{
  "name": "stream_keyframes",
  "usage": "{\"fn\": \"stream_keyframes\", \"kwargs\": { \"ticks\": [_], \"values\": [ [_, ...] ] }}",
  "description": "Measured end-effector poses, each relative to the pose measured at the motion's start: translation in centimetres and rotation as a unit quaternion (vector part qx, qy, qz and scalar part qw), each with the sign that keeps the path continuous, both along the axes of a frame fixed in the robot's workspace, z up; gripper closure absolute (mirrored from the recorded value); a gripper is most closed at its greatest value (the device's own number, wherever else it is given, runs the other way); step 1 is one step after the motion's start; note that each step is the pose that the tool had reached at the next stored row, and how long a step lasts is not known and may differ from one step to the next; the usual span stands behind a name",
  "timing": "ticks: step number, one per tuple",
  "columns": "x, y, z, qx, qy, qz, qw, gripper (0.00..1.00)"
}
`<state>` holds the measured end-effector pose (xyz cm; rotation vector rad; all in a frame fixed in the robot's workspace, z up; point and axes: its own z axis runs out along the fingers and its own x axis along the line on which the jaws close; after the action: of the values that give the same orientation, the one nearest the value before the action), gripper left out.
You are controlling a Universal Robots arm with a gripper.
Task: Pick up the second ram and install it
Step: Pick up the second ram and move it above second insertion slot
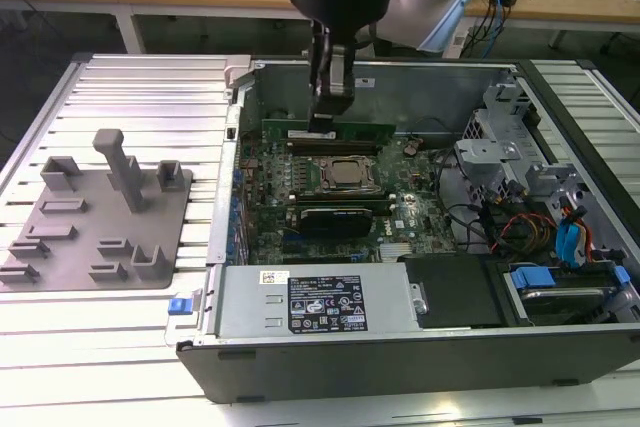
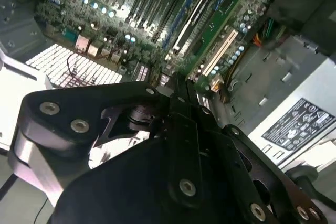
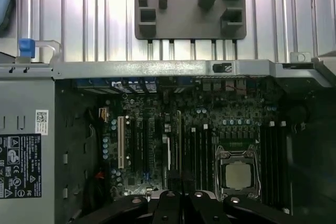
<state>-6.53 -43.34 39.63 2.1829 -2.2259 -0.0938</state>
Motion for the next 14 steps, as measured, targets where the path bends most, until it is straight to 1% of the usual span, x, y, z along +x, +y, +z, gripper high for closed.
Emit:
{"fn": "stream_keyframes", "kwargs": {
  "ticks": [3,6,7,11,14],
  "values": [
    [0.4,0.40,-0.45,0.0000,0.0005,0.000,1.0000,0.91],
    [0.8,1.41,-1.22,0.0000,0.0008,0.000,1.0000,0.91],
    [1.1,1.63,-1.48,0.0000,0.0010,0.000,1.0000,0.91],
    [1.8,2.02,-2.07,0.0000,0.0016,0.000,1.0000,0.91],
    [2.8,2.65,-2.88,0.0000,0.0024,0.000,1.0000,0.91]
  ]
}}
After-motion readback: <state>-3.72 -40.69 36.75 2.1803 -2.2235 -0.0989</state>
